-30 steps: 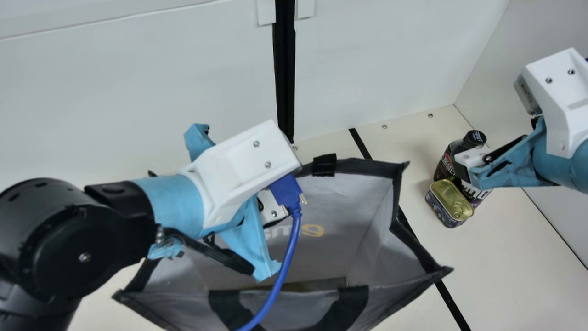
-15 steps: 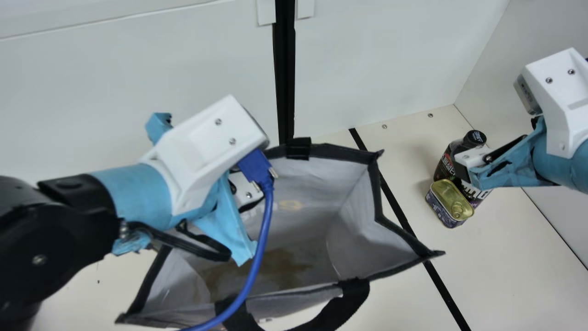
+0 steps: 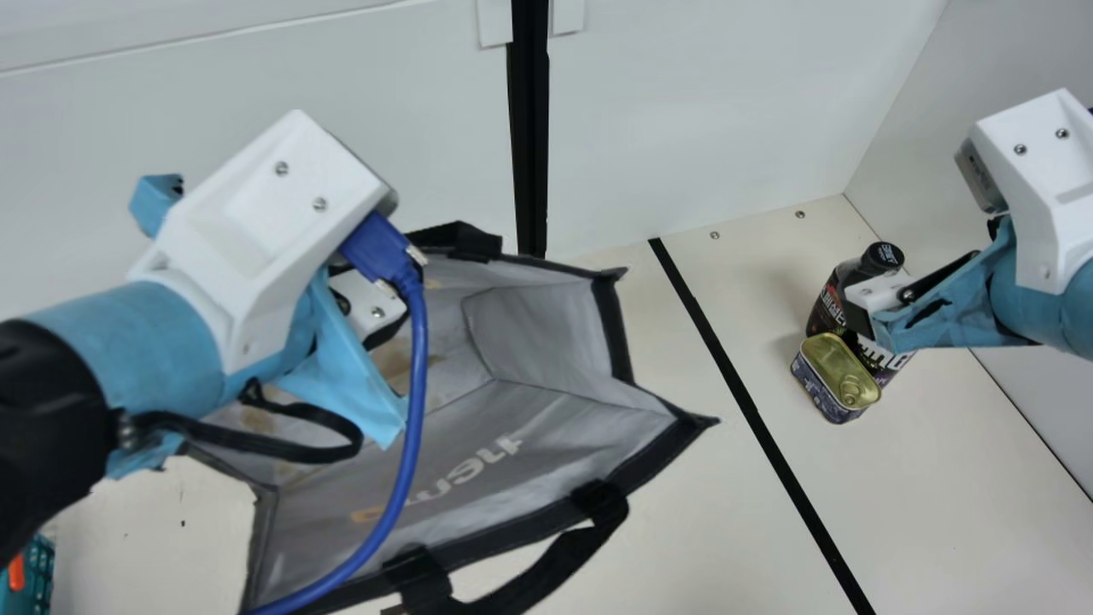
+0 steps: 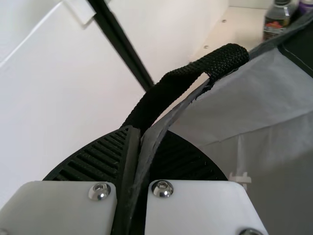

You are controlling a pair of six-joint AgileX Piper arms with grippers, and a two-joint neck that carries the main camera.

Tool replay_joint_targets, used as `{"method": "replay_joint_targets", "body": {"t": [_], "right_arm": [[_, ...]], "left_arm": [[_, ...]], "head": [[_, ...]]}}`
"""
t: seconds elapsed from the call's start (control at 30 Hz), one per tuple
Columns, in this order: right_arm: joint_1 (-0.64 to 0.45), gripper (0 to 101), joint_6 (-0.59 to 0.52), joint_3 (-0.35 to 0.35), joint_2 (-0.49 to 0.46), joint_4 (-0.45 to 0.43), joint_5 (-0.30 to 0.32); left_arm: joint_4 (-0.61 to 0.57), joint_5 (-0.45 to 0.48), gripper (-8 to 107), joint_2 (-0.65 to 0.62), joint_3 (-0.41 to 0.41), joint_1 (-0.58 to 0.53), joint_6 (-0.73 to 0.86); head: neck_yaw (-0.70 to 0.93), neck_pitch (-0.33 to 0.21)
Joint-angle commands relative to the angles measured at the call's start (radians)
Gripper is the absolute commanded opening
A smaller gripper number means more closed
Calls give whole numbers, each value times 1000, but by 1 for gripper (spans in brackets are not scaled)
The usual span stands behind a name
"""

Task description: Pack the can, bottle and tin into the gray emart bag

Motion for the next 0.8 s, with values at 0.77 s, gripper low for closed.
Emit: {"method": "replay_joint_targets", "body": {"t": [0.77], "right_arm": [[0,91,0,0,0,0,0]], "left_arm": [[475,-72,10,-132,197,35,-349]], "head": [[-1,-23]]}}
